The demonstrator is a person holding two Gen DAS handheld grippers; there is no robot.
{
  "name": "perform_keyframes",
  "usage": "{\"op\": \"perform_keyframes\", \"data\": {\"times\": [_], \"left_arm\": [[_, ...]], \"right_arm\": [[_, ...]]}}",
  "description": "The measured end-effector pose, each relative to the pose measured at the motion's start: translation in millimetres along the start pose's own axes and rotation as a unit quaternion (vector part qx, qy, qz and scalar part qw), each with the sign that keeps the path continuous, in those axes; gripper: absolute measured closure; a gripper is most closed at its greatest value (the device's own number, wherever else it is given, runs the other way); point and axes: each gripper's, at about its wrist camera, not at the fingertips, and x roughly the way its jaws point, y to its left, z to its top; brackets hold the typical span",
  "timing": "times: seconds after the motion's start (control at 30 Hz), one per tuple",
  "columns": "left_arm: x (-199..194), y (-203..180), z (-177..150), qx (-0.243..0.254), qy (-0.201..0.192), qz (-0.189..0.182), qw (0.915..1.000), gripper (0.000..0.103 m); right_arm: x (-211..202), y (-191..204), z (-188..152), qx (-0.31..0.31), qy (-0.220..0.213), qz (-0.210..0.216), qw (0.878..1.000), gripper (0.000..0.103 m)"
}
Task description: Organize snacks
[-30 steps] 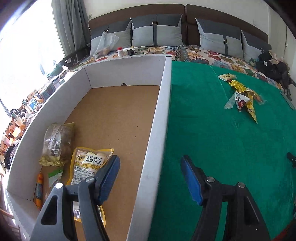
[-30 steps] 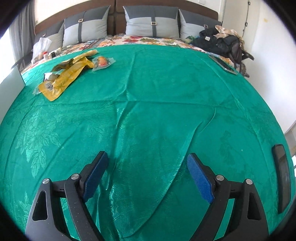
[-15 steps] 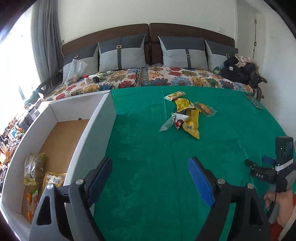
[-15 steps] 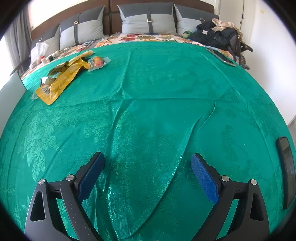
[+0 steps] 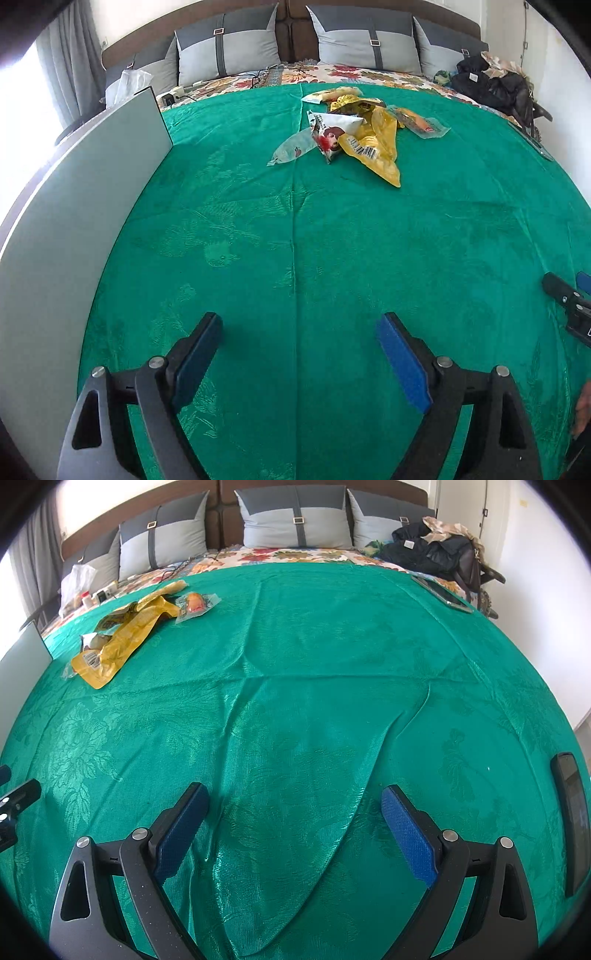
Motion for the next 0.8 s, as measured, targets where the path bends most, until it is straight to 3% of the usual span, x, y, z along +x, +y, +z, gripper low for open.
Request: {"op": "perform_keyframes", "data": {"times": [0.13, 0.57, 0.7, 0.8], "left_arm": [[3.3, 13.9, -11.1, -0.04, -0.008, -0.004, 0.9991, 0.0], [1.5, 17.1, -13.0, -0.025, -0.006, -0.008, 0.9996, 0.0], [4.5, 30.7, -5.2, 0.045, 0.024, -0.05, 0.9975, 0.0], [7.6, 52.3, -2.9, 0.031, 0.016, -0.048, 0.9983, 0.0]], "right_arm": [[0.0, 0.1, 0.0, 0.0, 0.0, 0.0, 1.0, 0.007], [0.0, 0.2, 0.5, -0.007, 0.007, 0.013, 1.0, 0.006], [13.5, 1.6, 40.2, -0.026, 0.079, 0.059, 0.995, 0.007], [25.8, 7.5, 99.5, 0.016, 0.072, 0.077, 0.994, 0.007]]}}
